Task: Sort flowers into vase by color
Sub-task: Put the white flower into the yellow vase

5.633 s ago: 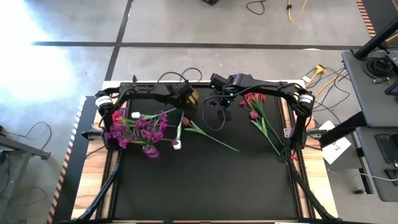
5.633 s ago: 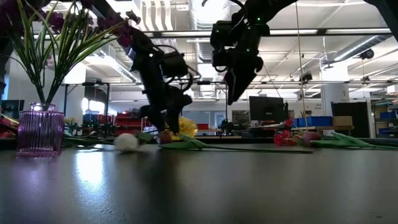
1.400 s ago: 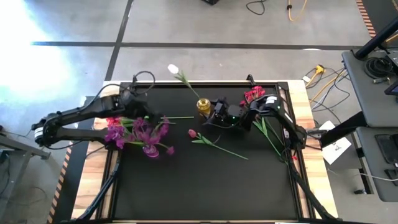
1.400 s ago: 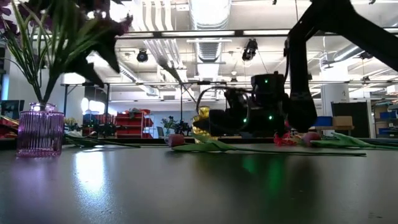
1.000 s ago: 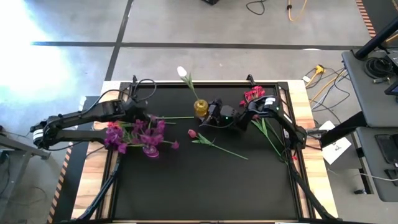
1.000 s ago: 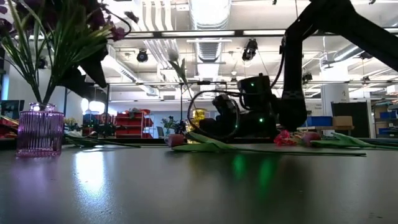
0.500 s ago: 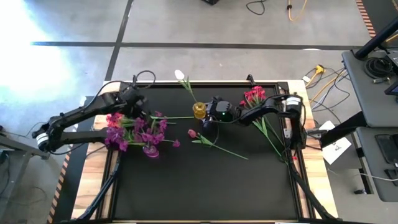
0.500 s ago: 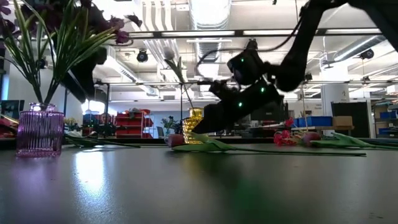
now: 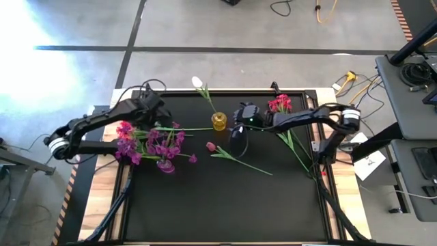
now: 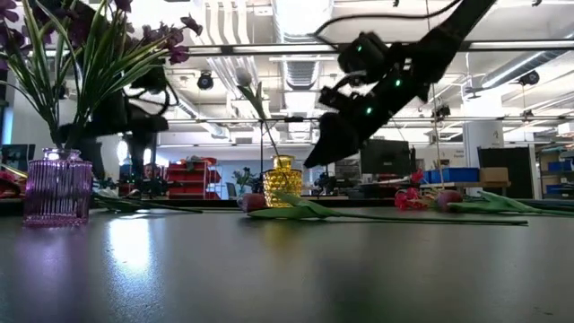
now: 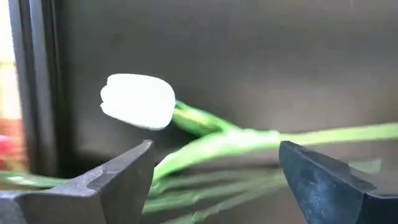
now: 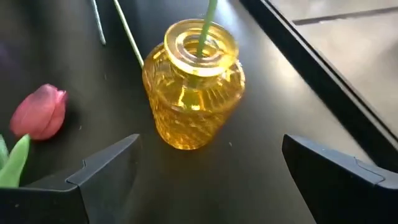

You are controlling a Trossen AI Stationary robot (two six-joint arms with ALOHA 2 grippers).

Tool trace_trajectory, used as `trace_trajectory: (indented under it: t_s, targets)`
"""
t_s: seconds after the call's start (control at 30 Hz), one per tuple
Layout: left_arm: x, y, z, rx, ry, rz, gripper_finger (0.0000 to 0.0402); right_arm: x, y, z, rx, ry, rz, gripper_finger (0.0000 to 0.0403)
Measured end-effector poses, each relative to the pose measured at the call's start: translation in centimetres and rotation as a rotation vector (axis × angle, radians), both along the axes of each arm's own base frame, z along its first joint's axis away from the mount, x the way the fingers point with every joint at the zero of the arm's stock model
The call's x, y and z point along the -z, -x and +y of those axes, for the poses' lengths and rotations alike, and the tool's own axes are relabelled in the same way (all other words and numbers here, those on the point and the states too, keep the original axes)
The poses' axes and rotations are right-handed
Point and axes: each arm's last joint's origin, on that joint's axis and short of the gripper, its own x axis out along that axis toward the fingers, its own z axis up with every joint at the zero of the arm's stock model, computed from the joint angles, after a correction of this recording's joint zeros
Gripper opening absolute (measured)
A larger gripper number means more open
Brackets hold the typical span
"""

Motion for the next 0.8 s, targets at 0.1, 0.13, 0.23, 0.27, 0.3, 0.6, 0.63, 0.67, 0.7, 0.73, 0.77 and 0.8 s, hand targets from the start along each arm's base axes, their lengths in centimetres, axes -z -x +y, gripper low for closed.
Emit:
trace_trajectory:
  t_s: [0.1,0.13,0.23,0.27,0.3,0.6,0.63,0.67,0.7,0.73,0.77,0.8]
  targets:
    - [1.3,-0.3,0.3,-0.178,-0.043,-0.078,0.0325,-1.9,1.0,0.2,0.029,0.017,-0.005,0.0381]
    - [1.8,-0.2,0.3,-0.244,-0.045,-0.097,0.0325,-2.6,1.4,0.3,0.045,0.023,-0.009,0.0381]
    - [3.2,-0.3,0.3,-0.417,-0.069,-0.162,0.0319,-4.9,2.5,0.5,0.087,0.04,-0.05,0.0381]
    - [3.5,-0.3,0.4,-0.469,-0.074,-0.176,0.0316,-5.6,2.9,0.6,0.102,0.05,-0.069,0.0381]
    - [3.9,-0.3,0.4,-0.518,-0.074,-0.188,0.0314,-6.3,3.2,0.7,0.115,0.056,-0.092,0.0381]
    - [5.5,-2.4,1.7,-0.638,-0.052,-0.177,0.0311,-10.8,5.9,1.3,0.184,0.132,-0.21,0.0381]
    - [5.5,-2.8,2.0,-0.65,-0.05,-0.172,0.0311,-11.0,6.1,1.3,0.19,0.141,-0.211,0.0381]
    - [5.5,-3.1,2.3,-0.664,-0.047,-0.168,0.0311,-11.2,6.2,1.4,0.19,0.148,-0.217,0.0381]
    - [5.6,-3.5,2.6,-0.678,-0.046,-0.165,0.0311,-11.4,6.3,1.4,0.189,0.151,-0.222,0.0381]
    - [5.6,-3.9,2.9,-0.69,-0.044,-0.156,0.0311,-11.5,6.4,1.4,0.188,0.154,-0.226,0.0381]
    - [5.7,-4.2,3.2,-0.702,-0.037,-0.137,0.0311,-11.6,6.5,1.5,0.189,0.156,-0.233,0.0381]
    - [5.8,-4.5,3.4,-0.713,-0.026,-0.111,0.031,-11.8,6.6,1.5,0.189,0.157,-0.239,0.0381]
